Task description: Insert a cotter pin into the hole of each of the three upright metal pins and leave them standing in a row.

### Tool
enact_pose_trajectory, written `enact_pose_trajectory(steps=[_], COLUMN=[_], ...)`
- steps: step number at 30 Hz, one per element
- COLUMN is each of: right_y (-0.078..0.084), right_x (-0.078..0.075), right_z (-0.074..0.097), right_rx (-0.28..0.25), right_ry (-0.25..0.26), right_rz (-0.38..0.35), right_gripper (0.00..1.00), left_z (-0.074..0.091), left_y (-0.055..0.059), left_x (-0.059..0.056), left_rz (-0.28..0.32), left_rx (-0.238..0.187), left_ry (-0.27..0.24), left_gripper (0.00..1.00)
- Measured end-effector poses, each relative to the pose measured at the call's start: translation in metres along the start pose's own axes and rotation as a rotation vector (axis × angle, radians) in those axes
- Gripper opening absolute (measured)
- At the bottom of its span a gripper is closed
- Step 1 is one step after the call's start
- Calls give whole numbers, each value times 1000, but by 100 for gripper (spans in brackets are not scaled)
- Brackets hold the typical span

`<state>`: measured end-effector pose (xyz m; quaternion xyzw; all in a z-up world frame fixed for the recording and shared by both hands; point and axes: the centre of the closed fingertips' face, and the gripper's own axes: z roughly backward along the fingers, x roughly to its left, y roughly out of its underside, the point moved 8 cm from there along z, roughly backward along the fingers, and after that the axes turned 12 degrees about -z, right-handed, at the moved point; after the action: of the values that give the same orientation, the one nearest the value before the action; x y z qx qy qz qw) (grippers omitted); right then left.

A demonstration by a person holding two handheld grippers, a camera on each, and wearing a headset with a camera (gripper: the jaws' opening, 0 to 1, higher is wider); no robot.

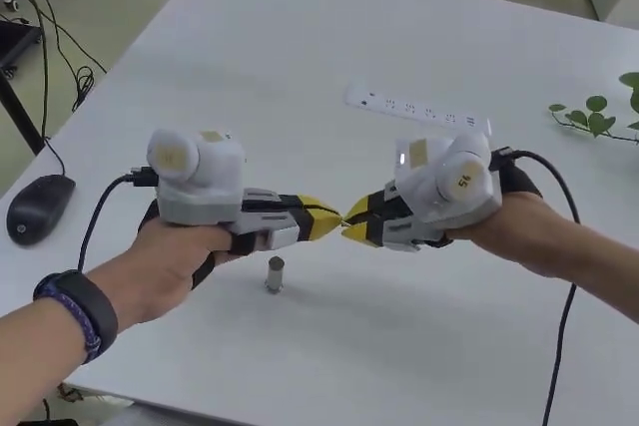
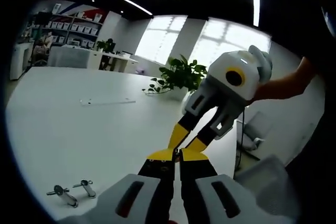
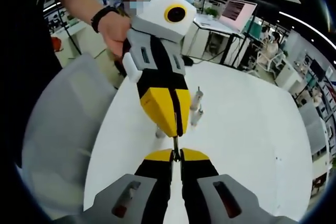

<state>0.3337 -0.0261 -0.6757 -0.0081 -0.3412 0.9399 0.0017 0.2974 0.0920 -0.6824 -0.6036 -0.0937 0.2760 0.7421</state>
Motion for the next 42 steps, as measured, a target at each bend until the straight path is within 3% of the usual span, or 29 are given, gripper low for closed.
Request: enact_pose_trajectory(steps=[9,15,42], right_y=[1,1,5], right_x=[5,7,22], right_z=[-2,-4,-7], right_rx=[6,26,66], right_ry=[-44,-46,-4], right_rz=[-12,7,46], right_gripper=[6,5,2], left_z=[3,3,5], left_y=[1,3,12], left_x=[-2,-3,-9], left_rz=[-84,-112,-139], left_rx=[43,62,115], left_ry=[51,68,88], left_gripper=[0,0,4])
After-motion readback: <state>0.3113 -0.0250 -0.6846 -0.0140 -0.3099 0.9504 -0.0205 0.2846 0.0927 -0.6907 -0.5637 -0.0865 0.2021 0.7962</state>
